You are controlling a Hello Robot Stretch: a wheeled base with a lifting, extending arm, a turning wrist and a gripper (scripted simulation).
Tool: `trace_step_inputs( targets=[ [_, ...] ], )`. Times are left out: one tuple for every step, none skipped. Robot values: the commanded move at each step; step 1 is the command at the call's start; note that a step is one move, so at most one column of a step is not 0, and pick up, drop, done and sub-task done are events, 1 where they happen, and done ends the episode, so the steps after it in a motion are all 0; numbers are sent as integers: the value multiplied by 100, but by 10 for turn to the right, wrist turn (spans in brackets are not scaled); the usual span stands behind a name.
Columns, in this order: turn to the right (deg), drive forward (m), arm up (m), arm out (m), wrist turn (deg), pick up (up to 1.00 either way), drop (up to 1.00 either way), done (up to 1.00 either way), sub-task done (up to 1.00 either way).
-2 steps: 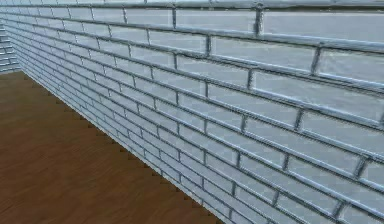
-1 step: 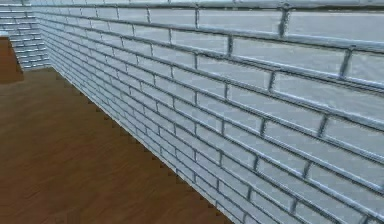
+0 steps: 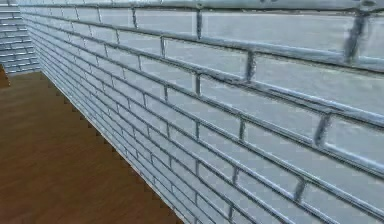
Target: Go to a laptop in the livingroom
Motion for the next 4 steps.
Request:
trace_step_inputs(
  targets=[
    [-450,0,0,0,0,0,0,0,0],
    [-120,0,0,0,0,0,0,0,0],
    [0,65,0,0,0,0,0,0,0],
    [-90,0,0,0,0,0,0,0,0]
  ],
)
